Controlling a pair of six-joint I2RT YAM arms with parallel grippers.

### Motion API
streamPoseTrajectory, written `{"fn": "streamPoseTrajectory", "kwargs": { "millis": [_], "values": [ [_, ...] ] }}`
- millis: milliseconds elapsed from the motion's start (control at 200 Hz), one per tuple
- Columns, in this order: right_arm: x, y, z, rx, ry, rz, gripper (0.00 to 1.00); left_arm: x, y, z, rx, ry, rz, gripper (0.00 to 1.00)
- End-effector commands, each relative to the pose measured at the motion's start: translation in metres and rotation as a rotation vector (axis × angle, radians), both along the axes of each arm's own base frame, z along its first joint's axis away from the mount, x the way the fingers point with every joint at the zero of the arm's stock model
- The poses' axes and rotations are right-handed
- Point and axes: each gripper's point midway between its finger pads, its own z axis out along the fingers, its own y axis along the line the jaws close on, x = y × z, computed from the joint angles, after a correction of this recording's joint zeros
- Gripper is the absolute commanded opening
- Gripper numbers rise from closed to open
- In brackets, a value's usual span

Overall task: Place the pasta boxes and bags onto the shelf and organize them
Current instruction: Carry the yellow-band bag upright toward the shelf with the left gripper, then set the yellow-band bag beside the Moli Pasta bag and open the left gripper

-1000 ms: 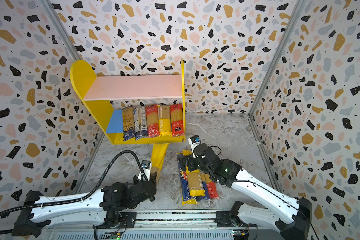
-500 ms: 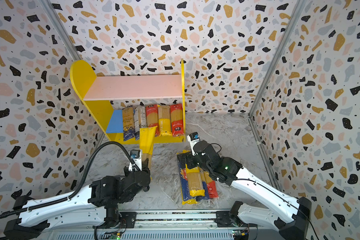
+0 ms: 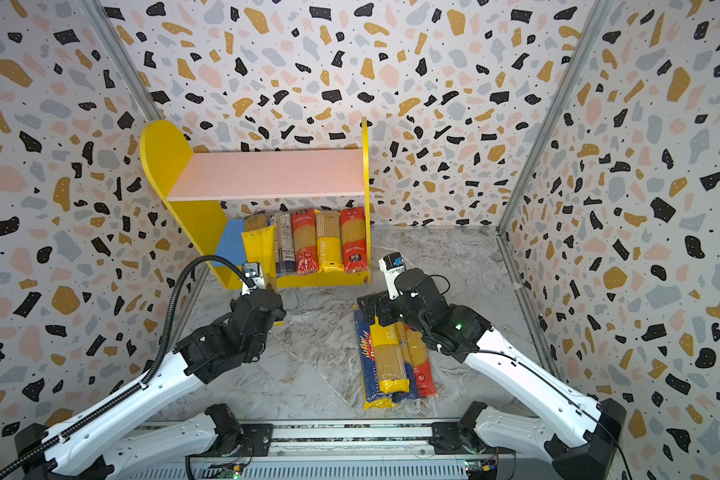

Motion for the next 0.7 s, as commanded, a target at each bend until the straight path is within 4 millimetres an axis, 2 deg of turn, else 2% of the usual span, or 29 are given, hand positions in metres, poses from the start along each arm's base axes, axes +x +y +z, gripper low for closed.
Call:
{"fn": "streamPoseTrajectory", "kwargs": {
  "millis": [0,175,425,696],
  "values": [
    [0.003,-0.006,0.023,0.023,-0.028,0.010,0.99,0.024,0.006,0.052,-0.081,-0.152,0.028,0.00],
    [0.013,-0.012,0.034,0.036,-0.028,0.006,0.99,0.049,0.027,0.055,-0.070,-0.150,0.068,0.00],
    [0.034,-0.021,0.036,0.038,-0.002,-0.010,0.99,0.086,0.063,0.054,-0.054,-0.142,0.134,0.00],
    [0.059,-0.038,0.034,0.017,0.029,-0.047,0.99,0.128,0.084,0.052,-0.057,-0.135,0.128,0.00]
  ]
}}
